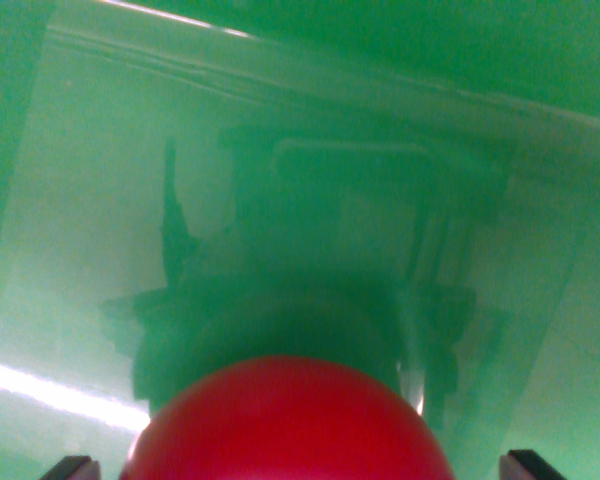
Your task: Pick fruit
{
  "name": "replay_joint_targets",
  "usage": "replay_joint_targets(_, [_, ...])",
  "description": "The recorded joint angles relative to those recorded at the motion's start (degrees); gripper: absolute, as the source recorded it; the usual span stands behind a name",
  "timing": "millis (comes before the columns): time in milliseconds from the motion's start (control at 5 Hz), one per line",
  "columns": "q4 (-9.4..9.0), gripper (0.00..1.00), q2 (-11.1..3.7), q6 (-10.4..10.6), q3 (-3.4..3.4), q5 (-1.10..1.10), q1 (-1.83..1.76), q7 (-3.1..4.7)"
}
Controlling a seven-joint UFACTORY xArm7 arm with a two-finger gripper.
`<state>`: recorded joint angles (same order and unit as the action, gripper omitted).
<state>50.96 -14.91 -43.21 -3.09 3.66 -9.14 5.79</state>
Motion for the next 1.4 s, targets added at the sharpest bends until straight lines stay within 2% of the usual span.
replay_joint_targets(600, [-0.01,0.00,0.00,0.0,0.00,0.00,0.00,0.00])
replay_joint_targets(800, [-0.01,1.00,0.00,0.0,0.00,0.00,0.00,0.00])
replay_joint_targets(1400, [0.02,1.00,0.01,0.0,0.00,0.00,0.00,0.00])
